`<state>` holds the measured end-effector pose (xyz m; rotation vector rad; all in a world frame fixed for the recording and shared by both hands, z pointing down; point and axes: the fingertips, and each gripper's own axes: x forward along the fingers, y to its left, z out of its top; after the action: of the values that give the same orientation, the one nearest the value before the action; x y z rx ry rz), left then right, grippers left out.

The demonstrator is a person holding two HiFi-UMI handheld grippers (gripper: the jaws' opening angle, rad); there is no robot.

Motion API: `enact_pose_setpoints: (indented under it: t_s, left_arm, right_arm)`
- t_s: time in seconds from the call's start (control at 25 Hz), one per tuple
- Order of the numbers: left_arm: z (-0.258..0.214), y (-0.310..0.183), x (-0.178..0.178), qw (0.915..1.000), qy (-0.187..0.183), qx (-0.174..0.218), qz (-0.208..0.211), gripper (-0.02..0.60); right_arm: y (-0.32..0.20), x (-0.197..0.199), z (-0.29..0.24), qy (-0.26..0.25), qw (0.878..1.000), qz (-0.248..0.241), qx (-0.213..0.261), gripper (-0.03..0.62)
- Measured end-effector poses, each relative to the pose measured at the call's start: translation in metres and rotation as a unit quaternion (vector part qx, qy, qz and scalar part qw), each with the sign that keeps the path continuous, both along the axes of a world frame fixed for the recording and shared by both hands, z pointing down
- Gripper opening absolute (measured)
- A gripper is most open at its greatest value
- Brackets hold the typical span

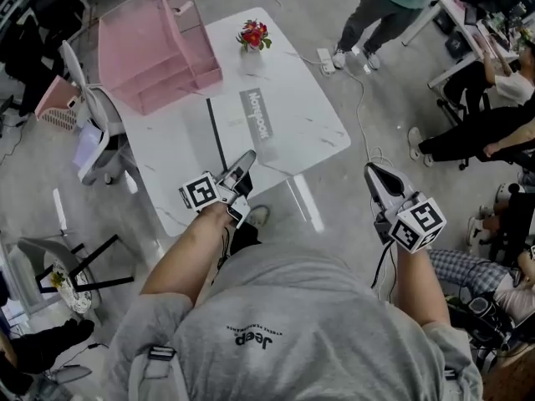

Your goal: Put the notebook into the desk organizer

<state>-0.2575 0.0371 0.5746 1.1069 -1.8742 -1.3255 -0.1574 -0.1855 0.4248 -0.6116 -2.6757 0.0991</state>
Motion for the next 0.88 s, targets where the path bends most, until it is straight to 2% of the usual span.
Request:
enact_pose_setpoints:
  t_s: [0.2,0.44,0.68,0.88]
  left_arm:
    - [-0.013,0.059,-0.031,0.9985,0.005,0.004,-0.055,0.064]
    - [-0.008,0.115,-0.063,0.9950,0.021,0.001,-0.098,0.064]
    - [0.007,0.155,-0.093,0.9940,0.036,0.002,-0.103,0.065]
    - [0.023,0.168,-0.108,0.9930,0.065,0.020,-0.097,0.064]
  right_arm:
    - [0.040,-0.059,-0.013,-0.023,0.998,-0.054,-0.001,0.003]
    - [0.098,-0.125,-0.016,-0.035,0.994,-0.106,-0.008,0.003]
    - [0.161,-0.186,-0.003,-0.038,0.988,-0.147,-0.021,0.003]
    - [0.205,-0.220,0.007,-0.028,0.984,-0.174,-0.022,0.003]
